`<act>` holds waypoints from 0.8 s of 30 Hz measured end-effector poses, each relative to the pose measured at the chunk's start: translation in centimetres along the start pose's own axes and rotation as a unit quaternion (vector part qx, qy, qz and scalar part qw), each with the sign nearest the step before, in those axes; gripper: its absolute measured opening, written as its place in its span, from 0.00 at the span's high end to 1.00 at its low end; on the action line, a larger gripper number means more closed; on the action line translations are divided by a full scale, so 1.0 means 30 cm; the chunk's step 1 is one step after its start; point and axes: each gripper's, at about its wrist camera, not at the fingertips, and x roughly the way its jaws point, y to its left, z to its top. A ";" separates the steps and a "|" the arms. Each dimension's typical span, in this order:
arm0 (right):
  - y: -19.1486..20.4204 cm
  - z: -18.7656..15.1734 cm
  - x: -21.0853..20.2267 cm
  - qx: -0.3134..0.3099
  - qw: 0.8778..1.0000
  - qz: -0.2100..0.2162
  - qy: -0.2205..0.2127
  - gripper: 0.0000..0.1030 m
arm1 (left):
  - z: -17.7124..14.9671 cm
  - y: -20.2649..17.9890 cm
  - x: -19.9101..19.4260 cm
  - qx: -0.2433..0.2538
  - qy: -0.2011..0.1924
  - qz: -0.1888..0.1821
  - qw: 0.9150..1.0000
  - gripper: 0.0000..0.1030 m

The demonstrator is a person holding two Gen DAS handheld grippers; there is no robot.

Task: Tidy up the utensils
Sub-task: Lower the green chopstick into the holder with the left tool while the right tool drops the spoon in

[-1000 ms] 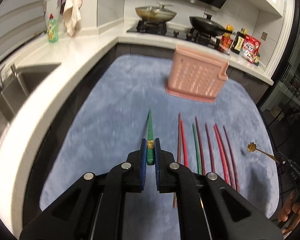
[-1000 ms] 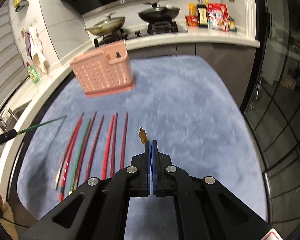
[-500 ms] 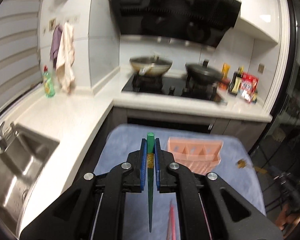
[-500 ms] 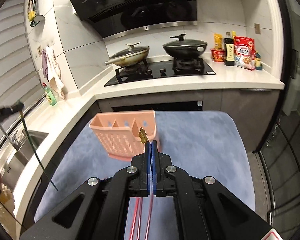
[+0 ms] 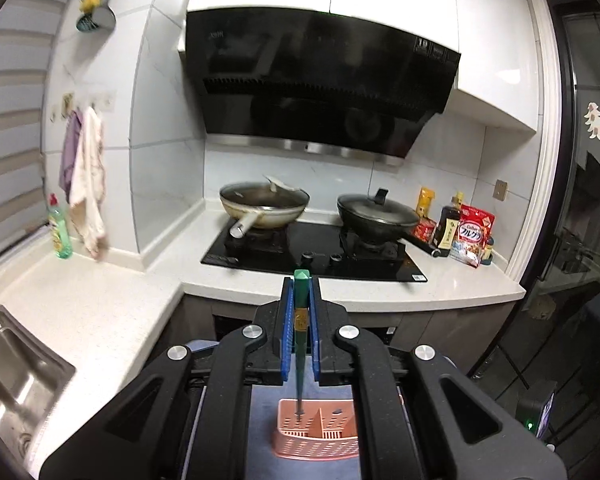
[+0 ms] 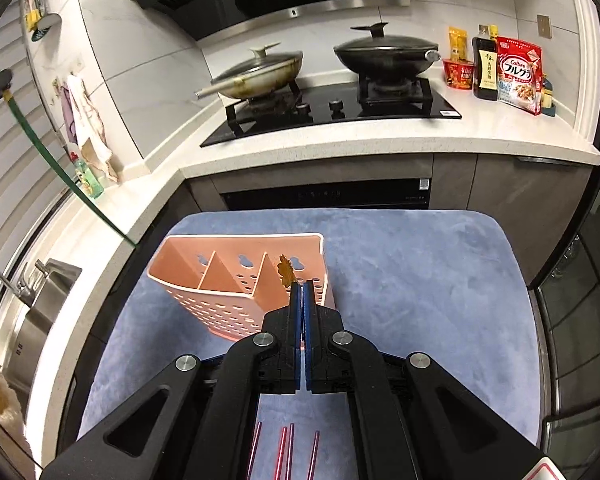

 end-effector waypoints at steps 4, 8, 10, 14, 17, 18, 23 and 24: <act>0.004 -0.003 0.043 -0.007 1.000 -0.004 0.011 0.98 | -0.040 -0.009 0.084 0.002 0.015 0.003 1.000 0.93; -0.005 -0.005 0.071 -0.005 1.000 -0.003 0.018 0.98 | -0.065 0.003 0.137 -0.005 0.029 0.006 1.000 0.93; -0.010 -0.003 0.079 -0.003 1.000 -0.002 0.018 0.98 | -0.064 0.014 0.143 -0.010 0.034 0.002 0.999 0.93; -0.012 0.004 0.085 -0.001 1.000 0.001 0.015 0.98 | -0.023 0.014 0.112 -0.005 0.017 0.000 1.000 0.93; -0.006 0.008 0.098 -0.002 1.000 0.002 0.016 0.98 | 0.010 0.006 0.098 -0.005 0.005 -0.004 1.000 0.93; -0.004 0.006 0.106 -0.003 1.000 0.001 0.018 0.98 | 0.015 0.004 0.102 -0.005 0.004 -0.005 1.000 0.93; -0.003 -0.002 0.144 -0.005 1.000 -0.004 0.028 0.98 | -0.022 0.005 0.162 -0.010 0.020 -0.004 1.000 0.93; -0.002 -0.003 0.146 -0.009 1.000 -0.007 0.029 0.98 | -0.043 0.007 0.182 -0.011 0.027 -0.002 1.000 0.93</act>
